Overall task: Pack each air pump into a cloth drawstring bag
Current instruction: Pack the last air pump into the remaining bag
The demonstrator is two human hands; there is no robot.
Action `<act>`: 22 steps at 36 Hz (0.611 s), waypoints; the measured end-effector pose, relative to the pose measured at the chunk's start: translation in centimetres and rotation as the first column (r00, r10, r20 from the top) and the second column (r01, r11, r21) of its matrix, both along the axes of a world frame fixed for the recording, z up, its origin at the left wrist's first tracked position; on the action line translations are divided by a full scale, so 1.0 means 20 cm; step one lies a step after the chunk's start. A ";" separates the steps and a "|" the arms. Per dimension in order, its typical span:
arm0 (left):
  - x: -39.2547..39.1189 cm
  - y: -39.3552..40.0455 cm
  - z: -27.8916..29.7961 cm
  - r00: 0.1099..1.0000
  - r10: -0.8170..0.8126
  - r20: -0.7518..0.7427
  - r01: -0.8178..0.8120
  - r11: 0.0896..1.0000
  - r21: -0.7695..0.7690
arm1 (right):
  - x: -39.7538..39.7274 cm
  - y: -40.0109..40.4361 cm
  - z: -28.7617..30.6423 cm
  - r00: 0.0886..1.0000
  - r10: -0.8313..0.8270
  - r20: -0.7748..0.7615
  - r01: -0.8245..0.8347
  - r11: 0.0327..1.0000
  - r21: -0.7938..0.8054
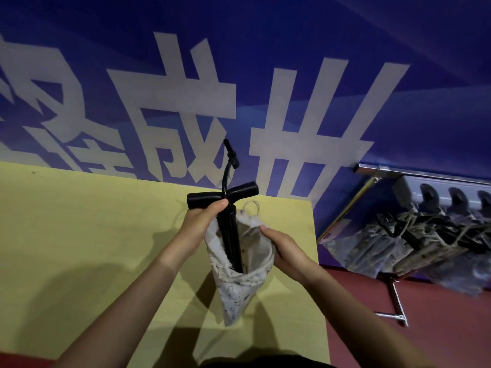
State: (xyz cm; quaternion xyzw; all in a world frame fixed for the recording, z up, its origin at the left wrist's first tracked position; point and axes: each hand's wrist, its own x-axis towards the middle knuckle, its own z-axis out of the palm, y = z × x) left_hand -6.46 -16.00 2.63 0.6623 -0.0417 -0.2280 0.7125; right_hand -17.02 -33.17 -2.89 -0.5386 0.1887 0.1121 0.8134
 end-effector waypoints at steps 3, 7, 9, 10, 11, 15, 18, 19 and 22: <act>0.01 0.04 -0.01 0.986 -0.136 0.092 0.132 0.990 0.051 | 0.00 -0.02 0.08 0.998 -0.042 0.036 0.034 0.982 0.185; 0.03 0.06 0.02 0.922 -0.320 0.219 0.296 0.945 0.137 | 0.00 -0.02 0.15 0.983 -0.088 0.163 0.075 0.993 0.088; 0.04 0.05 0.01 0.911 -0.352 0.213 0.328 0.934 0.142 | 0.00 0.01 0.18 0.976 -0.109 0.191 0.119 0.992 -0.041; 0.04 0.05 0.01 0.904 -0.370 0.212 0.346 0.927 0.143 | 0.00 0.02 0.19 0.972 -0.116 0.206 0.135 0.988 -0.081; 0.04 0.04 0.00 0.897 -0.385 0.216 0.357 0.921 0.156 | 0.01 0.03 0.19 0.969 -0.130 0.209 0.152 0.984 -0.093; 0.05 0.03 0.00 0.903 -0.376 0.209 0.347 0.924 0.161 | 0.02 0.03 0.19 0.968 -0.226 0.107 0.214 0.971 0.109; 0.07 0.04 0.01 0.911 -0.369 0.183 0.341 0.925 0.167 | 0.04 0.03 0.20 0.969 -0.240 0.053 0.220 0.943 0.250; 0.07 0.04 0.01 0.914 -0.366 0.175 0.337 0.925 0.173 | 0.05 0.02 0.21 0.971 -0.234 0.047 0.213 0.939 0.269; 0.10 0.06 0.02 0.916 -0.366 0.161 0.335 0.923 0.191 | 0.06 0.01 0.25 0.983 -0.185 -0.002 0.178 0.941 0.289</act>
